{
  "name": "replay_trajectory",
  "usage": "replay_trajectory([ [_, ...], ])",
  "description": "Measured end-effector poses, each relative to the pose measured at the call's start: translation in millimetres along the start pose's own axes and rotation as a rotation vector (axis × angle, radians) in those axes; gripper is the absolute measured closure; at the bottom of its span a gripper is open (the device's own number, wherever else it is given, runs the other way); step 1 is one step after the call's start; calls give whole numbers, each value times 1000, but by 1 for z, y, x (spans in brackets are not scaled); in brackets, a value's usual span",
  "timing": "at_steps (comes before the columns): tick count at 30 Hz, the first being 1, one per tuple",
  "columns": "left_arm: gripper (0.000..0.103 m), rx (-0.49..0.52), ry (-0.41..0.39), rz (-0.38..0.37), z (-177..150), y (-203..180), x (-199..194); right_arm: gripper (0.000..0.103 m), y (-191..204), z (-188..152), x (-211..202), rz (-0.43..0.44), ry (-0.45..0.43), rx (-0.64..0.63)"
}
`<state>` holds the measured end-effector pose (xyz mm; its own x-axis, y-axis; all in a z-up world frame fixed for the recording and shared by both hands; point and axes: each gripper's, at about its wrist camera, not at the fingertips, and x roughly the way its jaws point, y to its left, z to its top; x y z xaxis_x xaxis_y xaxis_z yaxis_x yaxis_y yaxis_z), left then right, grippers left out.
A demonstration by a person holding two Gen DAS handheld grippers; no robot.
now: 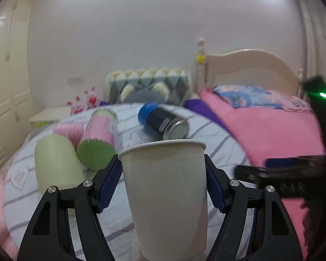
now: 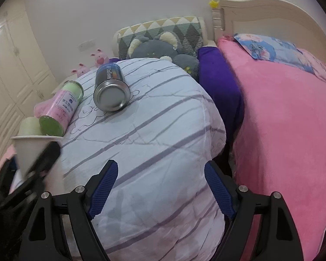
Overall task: Flip cup upright
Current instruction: 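Grasp the white paper cup with the left gripper while the right gripper releases it, then lower the upright white paper cup onto the table with the left gripper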
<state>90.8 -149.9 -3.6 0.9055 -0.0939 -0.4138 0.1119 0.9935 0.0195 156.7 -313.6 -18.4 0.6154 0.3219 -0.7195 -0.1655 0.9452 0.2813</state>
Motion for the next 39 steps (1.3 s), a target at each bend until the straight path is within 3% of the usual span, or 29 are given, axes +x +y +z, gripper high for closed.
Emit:
replay_trajectory([
  [1, 30, 10, -14, -10, 1, -1, -3, 24, -1, 5, 2, 58, -3, 8],
  [3, 30, 27, -36, -23, 3, -2, -8, 47, 1, 13, 9, 67, 7, -18],
  [5, 29, 32, -45, -45, 5, -2, -9, 89, 4, 19, 17, 134, 31, -48],
  [6, 29, 33, -48, -55, 5, -2, -9, 94, 6, 22, 23, 174, 63, -57],
  [14, 28, 68, -41, -98, 6, 1, -1, 95, 13, 45, 43, 432, 158, -110],
  [21, 27, 65, 10, -72, 6, 3, 19, 94, 19, 51, 43, 325, 129, -136],
  [25, 6, 94, 35, -32, 5, 0, 24, 94, 14, 49, 41, 269, 109, -120],
  [28, 5, 121, 47, -20, 3, -5, 25, 93, 9, 48, 39, 255, 100, -103],
  [30, 4, 148, 56, -1, 2, -10, 26, 86, 6, 47, 38, 224, 93, -88],
  [32, 4, 164, 61, 2, 1, -12, 27, 71, 2, 46, 35, 219, 85, -73],
  [39, 3, 179, 57, 13, 2, -16, 21, 53, -2, 37, 18, 179, 47, -46],
])
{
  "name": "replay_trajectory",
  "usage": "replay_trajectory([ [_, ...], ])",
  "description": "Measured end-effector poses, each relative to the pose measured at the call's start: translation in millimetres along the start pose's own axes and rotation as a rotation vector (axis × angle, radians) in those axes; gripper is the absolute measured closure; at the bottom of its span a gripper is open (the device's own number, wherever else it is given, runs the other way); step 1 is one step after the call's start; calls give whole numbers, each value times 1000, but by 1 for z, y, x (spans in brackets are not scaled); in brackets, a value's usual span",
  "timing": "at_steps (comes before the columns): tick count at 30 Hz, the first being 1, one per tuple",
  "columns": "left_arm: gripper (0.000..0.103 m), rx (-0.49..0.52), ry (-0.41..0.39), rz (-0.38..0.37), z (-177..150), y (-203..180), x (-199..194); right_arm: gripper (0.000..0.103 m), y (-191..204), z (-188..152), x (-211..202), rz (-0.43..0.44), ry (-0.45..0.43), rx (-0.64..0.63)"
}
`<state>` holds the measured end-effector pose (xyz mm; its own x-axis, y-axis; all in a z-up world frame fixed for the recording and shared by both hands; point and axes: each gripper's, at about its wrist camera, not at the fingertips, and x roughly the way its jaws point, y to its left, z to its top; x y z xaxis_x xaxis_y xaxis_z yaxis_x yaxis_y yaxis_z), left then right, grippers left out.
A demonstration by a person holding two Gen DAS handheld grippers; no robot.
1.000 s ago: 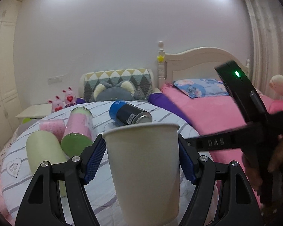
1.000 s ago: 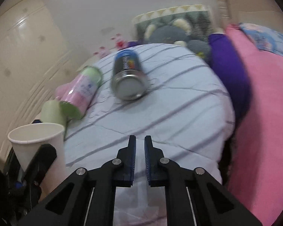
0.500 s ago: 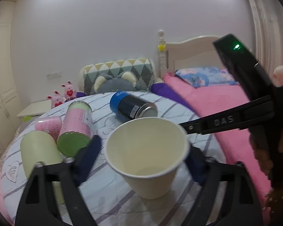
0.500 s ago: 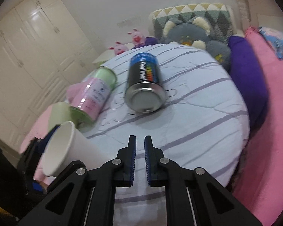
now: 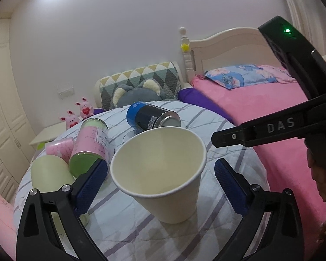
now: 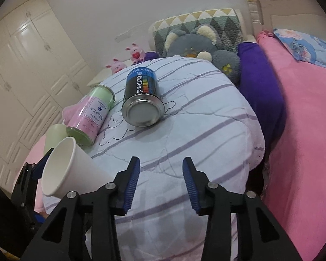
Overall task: Flip cup upright
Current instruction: 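Lower the upright white paper cup onto the table with the left gripper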
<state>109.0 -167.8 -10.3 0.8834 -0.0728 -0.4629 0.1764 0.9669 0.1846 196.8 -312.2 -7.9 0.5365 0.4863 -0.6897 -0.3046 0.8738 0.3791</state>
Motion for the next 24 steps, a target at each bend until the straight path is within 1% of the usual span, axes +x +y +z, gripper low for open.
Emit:
replay_trajectory([
  [1, 3, -3, -2, -1, 0, 0, -2, 45, 0, -2, -3, -5, -8, 4],
  [2, 3, -8, -5, -2, 1, 2, -4, 40, 1, -3, -6, -13, -15, 6],
  [6, 1, -25, -16, 11, 3, 5, -11, 37, 6, -10, -16, -22, -38, 9],
  [8, 1, -32, -22, 13, 4, 7, -16, 28, 10, -14, -23, -37, -56, 9],
  [9, 1, -37, -30, 13, 4, 9, -19, 26, 11, -16, -25, -42, -63, 7],
  [16, 1, -57, -50, 23, 4, 17, -35, 25, 27, -29, -44, -55, -112, 10],
  [21, 1, -52, -66, 23, 5, 23, -47, 25, 42, -40, -57, -74, -146, 8],
  [24, 1, -48, -69, 16, 5, 26, -55, 24, 51, -47, -64, -106, -173, 12],
])
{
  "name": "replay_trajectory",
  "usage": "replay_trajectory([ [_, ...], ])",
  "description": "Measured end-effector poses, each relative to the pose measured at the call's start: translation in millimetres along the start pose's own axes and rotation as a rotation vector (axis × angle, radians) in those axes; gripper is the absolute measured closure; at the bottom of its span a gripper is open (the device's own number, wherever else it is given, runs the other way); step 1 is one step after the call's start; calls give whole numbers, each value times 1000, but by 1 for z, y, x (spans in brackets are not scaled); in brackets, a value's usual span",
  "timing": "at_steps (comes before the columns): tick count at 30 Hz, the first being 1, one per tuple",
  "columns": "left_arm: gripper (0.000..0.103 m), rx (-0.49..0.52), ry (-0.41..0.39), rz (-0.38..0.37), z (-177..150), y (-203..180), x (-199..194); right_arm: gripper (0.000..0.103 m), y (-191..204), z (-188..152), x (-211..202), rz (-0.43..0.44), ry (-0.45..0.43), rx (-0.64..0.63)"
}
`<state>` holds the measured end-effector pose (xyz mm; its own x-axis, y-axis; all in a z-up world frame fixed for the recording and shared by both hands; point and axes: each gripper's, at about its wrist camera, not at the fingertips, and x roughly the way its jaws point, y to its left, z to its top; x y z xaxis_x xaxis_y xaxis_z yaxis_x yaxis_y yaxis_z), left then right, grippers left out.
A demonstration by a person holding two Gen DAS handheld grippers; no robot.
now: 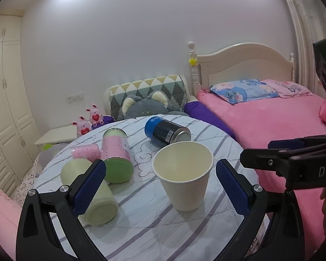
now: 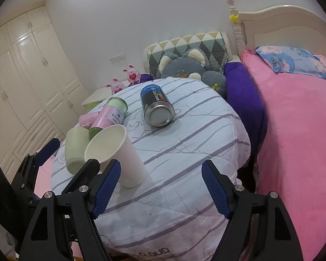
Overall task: Flip cup upright
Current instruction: 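Lower the upright white paper cup onto the table with the left gripper, then open the left gripper and withdraw it from the cup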
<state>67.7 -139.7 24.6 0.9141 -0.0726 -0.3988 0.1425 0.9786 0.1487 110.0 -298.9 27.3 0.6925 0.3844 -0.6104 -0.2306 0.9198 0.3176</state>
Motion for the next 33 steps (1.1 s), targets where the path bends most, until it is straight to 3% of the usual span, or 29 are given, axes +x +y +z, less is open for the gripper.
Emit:
replay_trajectory([
  [11, 0, -14, -17, -19, -8, 24, -24, 22, 29, -25, -14, -29, -40, 38],
  [28, 0, -78, -33, 24, -48, 87, -39, 20, 87, -66, -17, -107, -148, -29],
  [33, 0, -104, -39, 1, -55, 99, -39, 20, 96, -81, -15, -108, -180, -23],
])
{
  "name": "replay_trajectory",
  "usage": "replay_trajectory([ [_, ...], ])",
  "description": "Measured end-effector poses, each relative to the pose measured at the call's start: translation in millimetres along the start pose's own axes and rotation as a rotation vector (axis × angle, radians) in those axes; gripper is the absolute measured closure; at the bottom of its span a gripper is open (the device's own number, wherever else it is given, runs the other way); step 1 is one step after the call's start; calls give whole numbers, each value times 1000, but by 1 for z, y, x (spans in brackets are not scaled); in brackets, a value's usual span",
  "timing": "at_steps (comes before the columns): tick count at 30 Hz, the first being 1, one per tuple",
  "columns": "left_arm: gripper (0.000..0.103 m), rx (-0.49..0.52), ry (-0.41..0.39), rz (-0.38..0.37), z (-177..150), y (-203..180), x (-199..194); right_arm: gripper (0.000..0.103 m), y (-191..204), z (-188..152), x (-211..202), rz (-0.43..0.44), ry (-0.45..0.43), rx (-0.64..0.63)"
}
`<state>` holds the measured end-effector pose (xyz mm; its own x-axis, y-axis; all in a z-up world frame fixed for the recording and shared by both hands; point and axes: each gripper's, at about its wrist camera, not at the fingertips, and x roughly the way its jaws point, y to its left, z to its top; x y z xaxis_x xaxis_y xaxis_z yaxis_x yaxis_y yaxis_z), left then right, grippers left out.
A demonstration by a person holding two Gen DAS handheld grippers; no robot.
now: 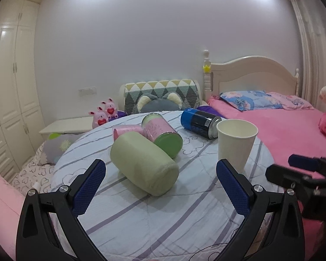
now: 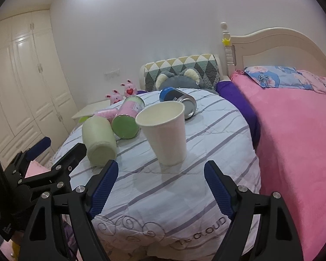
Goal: Flip cup upright
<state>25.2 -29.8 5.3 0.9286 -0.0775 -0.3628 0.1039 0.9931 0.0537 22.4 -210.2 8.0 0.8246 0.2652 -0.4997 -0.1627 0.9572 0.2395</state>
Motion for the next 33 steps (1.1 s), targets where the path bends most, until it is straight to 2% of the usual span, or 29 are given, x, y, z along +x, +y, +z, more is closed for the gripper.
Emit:
replay_trajectory([
  [4, 0, -10, -18, -4, -3, 4, -2, 20, 7, -9, -3, -52, -34, -25],
  [13, 0, -34, -32, -13, -8, 10, -7, 20, 13, -18, -3, -60, -20, -43],
  [28, 0, -25, -136, -18, -10, 10, -21, 20, 23, -20, -20, -88, -145, -78],
  [33, 0, -21, -142, -23, -12, 9, -20, 20, 24, -21, -22, -101, -172, -88],
])
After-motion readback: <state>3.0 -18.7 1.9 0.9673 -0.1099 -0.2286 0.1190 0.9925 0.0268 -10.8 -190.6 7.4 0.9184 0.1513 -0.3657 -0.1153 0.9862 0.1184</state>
